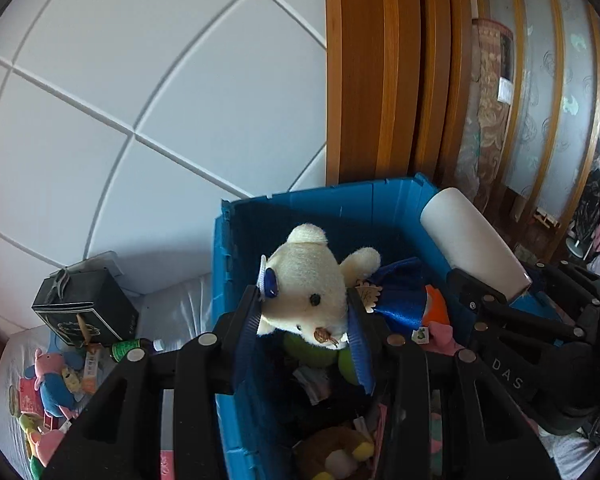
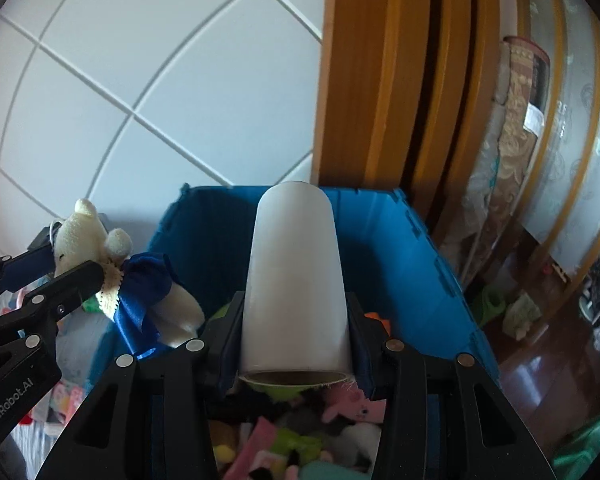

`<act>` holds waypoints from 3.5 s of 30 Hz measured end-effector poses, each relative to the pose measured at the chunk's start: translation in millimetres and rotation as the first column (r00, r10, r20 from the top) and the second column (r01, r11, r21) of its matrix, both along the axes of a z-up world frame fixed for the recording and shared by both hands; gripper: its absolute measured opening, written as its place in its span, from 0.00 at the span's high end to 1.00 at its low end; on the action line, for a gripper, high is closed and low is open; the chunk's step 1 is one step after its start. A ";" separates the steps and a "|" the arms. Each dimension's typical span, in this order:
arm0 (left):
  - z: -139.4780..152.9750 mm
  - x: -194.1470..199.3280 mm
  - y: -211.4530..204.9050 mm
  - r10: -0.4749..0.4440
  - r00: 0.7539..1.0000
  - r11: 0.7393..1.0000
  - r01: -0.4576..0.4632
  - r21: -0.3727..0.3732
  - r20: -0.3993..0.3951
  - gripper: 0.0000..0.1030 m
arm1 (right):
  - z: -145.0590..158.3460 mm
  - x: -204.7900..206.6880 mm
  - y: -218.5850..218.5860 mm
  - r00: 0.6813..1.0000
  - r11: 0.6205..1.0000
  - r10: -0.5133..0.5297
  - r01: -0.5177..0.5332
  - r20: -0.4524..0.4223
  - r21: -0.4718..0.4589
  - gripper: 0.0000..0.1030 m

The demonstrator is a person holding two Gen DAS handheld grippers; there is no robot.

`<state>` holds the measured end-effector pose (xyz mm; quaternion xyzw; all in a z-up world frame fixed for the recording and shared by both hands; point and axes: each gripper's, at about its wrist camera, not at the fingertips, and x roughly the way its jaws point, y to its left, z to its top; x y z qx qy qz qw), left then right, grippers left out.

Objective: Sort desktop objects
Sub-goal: 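Carry the paper roll with the right gripper while the left carries the white bear plush over the crate, then open the left gripper over the crate while the right gripper releases the paper roll, then move both tools back from the crate over the items on the bed, then grasp the pink tissue pack with the right gripper while the left grasps the white medicine box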

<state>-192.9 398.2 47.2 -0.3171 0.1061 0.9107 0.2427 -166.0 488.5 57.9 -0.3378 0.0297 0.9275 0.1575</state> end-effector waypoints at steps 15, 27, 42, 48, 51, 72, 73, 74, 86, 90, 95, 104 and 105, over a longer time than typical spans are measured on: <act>-127.4 -96.1 115.5 0.109 0.989 0.942 -0.070 -0.328 0.103 0.57 | -147.6 -75.9 113.3 0.949 0.978 -0.044 0.105 0.313 -0.180 0.56; -120.2 -77.4 120.0 0.083 0.996 0.904 -0.087 -0.420 -0.029 0.31 | -152.2 -70.7 113.7 0.929 0.987 -0.074 0.121 0.362 -0.108 0.08; -84.2 -75.1 86.2 0.077 0.996 0.982 -0.068 -0.178 0.040 0.29 | -140.7 -71.1 103.1 0.924 0.996 -0.087 0.076 0.373 0.044 0.00; -39.4 -50.0 55.1 0.030 0.997 0.997 -0.025 -0.075 0.069 0.29 | -119.3 -59.1 98.9 0.952 0.998 -0.064 0.058 0.301 0.027 0.00; -16.5 -34.2 39.6 -0.001 0.998 0.998 0.006 -0.070 0.068 0.28 | -105.3 -53.2 94.6 0.963 0.999 -0.016 0.024 0.269 -0.024 0.00; -4.9 72.0 -190.3 0.212 0.975 0.972 -0.202 0.121 -0.075 0.14 | -14.6 74.1 -28.3 0.940 0.930 0.307 -0.329 -0.150 -0.162 0.00; -11.7 75.8 -206.6 0.245 0.967 0.964 -0.236 0.124 -0.069 0.14 | -14.2 76.9 -39.1 0.932 0.921 0.324 -0.350 -0.163 -0.170 0.00; -17.2 78.8 -221.8 0.274 0.959 0.956 -0.264 0.126 -0.067 0.14 | -13.8 79.6 -50.1 0.924 0.913 0.341 -0.370 -0.176 -0.175 0.00; -97.1 101.9 -423.6 0.565 0.825 0.823 -0.563 0.074 -0.012 0.14 | -11.2 98.3 -206.9 0.804 0.811 0.518 -0.570 -0.293 -0.133 0.00; -133.0 100.4 -478.9 0.606 0.793 0.793 -0.609 0.030 0.059 0.14 | -35.7 85.5 -256.1 0.793 0.787 0.553 -0.598 -0.255 -0.152 0.00; -179.1 92.4 -533.5 0.634 0.763 0.771 -0.636 -0.032 0.129 0.14 | -92.3 57.1 -296.3 0.835 0.802 0.531 -0.551 -0.144 -0.232 0.00; -256.6 77.2 -531.5 0.509 0.818 0.856 -0.512 -0.064 0.266 0.14 | -214.1 24.5 -313.8 0.900 0.866 0.420 -0.359 0.117 -0.349 0.00; -262.5 75.1 -523.1 0.486 0.831 0.871 -0.488 -0.066 0.269 0.14 | -228.3 23.6 -313.9 0.901 0.874 0.407 -0.335 0.153 -0.353 0.00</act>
